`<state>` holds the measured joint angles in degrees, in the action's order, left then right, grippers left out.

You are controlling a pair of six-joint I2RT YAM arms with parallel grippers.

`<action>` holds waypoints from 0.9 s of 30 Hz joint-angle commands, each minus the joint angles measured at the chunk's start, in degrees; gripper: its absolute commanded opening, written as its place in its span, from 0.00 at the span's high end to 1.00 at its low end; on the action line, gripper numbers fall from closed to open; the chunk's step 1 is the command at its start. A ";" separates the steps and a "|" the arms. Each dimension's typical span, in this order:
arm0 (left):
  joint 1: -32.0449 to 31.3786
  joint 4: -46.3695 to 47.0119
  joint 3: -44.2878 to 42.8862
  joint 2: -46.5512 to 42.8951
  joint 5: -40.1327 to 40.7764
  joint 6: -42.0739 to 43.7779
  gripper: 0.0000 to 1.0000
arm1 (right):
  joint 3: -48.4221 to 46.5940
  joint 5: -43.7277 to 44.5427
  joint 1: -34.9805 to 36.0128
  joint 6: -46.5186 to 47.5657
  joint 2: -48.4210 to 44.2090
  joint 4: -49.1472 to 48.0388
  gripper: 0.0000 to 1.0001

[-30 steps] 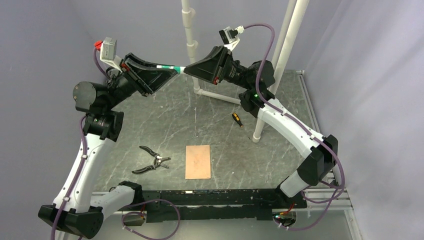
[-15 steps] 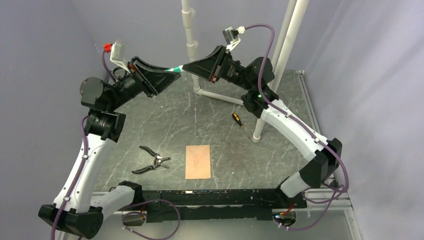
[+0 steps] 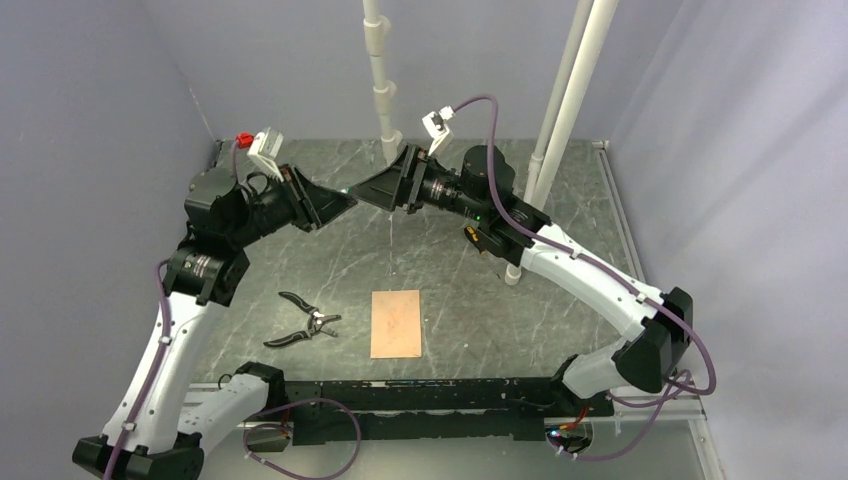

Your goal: Place the letter into the envelope and seal it

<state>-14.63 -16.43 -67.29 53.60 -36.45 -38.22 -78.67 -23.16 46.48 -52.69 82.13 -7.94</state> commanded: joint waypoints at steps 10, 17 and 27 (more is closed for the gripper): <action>0.33 -10.68 9.23 0.75 2.62 1.92 0.98 | -0.21 20.86 1.58 12.59 -1.81 19.18 0.40; -0.01 -4.30 13.67 16.84 -7.32 -3.21 0.98 | -5.31 36.61 5.12 21.25 2.30 35.77 0.51; -7.61 1.94 1.12 49.34 -14.62 -7.86 0.97 | 1.20 41.12 4.90 20.57 -3.74 37.93 0.47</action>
<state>-19.11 -17.87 -59.96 96.14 -46.61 -43.68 -78.63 13.65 51.68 -33.12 82.67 28.51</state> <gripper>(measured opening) 0.276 0.522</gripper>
